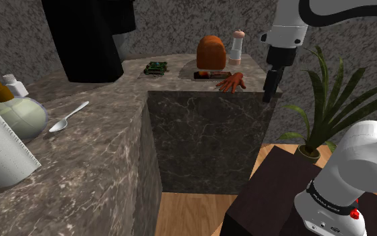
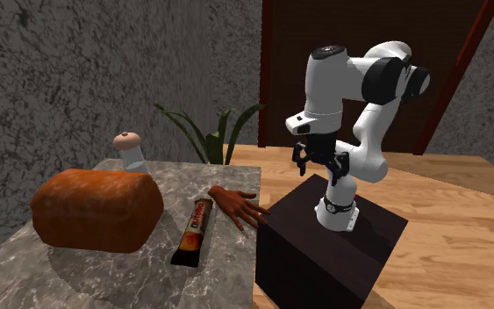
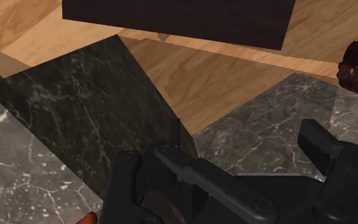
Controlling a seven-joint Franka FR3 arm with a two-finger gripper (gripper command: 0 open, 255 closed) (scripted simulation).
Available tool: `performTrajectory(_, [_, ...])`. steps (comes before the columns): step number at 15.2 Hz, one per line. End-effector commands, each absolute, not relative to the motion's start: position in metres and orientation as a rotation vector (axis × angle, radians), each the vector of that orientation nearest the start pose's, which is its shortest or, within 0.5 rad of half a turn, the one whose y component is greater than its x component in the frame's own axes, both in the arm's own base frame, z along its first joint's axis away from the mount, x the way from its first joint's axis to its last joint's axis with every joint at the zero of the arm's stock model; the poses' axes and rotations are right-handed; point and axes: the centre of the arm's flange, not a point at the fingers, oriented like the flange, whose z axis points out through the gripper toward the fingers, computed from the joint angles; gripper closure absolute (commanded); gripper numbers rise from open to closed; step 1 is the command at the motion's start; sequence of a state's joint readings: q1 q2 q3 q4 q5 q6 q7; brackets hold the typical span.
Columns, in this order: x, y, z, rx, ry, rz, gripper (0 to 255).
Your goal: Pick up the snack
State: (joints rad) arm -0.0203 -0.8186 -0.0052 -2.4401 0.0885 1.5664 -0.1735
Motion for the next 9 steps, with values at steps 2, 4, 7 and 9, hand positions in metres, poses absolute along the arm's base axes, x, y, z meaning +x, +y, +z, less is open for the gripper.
performTrajectory(2, [0.306,-0.006,0.56,-3.035,-0.251,0.068,0])
performTrajectory(4, [0.328,-0.02,0.559,-3.034,-0.304,0.064,0])
performTrajectory(7, [0.361,-0.039,0.557,-3.031,-0.384,0.059,0])
performTrajectory(9, [0.384,-0.051,0.556,-3.028,-0.437,0.056,0])
